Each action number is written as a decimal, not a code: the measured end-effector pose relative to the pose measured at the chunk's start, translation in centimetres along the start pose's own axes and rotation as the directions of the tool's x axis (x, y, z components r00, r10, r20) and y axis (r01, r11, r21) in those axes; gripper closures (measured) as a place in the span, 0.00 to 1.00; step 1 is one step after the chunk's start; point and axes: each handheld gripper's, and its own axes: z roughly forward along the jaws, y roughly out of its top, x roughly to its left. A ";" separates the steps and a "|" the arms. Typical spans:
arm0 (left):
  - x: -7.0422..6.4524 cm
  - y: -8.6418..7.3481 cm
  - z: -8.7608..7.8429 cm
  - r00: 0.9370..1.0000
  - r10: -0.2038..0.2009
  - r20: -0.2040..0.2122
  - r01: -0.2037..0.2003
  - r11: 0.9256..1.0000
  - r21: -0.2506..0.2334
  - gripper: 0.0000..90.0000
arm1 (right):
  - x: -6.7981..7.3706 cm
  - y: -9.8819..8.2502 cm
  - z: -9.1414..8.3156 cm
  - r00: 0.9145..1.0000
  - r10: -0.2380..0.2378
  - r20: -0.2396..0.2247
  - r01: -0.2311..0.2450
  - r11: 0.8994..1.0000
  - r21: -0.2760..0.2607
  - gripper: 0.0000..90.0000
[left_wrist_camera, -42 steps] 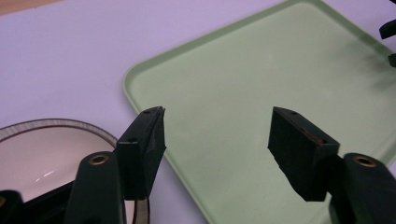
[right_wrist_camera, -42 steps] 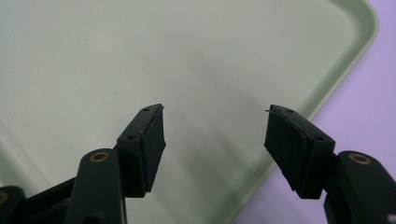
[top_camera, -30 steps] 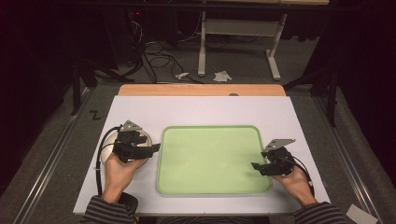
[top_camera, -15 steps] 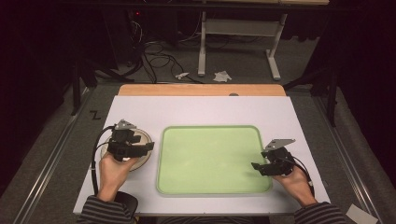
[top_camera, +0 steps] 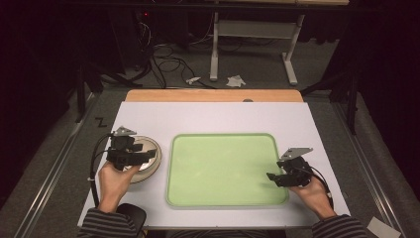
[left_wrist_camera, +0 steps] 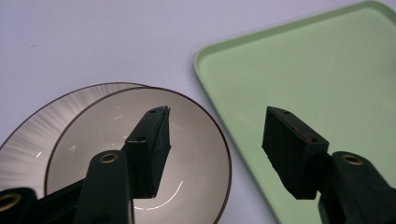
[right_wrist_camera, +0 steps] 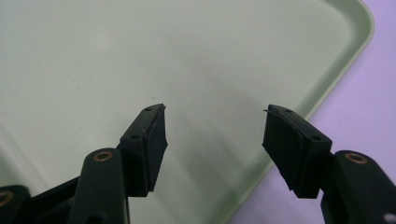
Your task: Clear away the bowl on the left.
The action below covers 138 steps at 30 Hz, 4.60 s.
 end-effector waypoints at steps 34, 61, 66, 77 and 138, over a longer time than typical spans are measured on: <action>5.6 1.3 0.1 0.982 -0.073 -0.173 0.061 0.995 -0.073 0.41 | 0.0 0.0 0.1 1.000 -0.003 -0.006 0.003 1.000 0.005 0.45; 7.7 0.0 2.9 0.957 -0.053 -0.286 0.074 0.995 0.062 0.55 | 0.2 0.1 0.2 1.000 -0.010 -0.004 0.010 1.000 0.008 0.46; 7.5 -0.4 3.6 0.954 -0.058 -0.295 0.085 0.993 0.082 0.57 | 0.1 0.1 0.2 1.000 -0.012 0.000 0.012 1.000 0.011 0.46; 8.3 -0.4 4.0 0.947 -0.088 -0.308 0.128 0.986 0.111 0.70 | 0.2 0.1 0.3 1.000 -0.012 -0.007 0.012 1.000 0.016 0.46; 8.4 2.1 1.8 0.951 -0.233 -0.203 0.240 0.971 0.011 0.91 | 0.3 0.2 0.2 1.000 -0.013 -0.006 0.013 1.000 0.004 0.46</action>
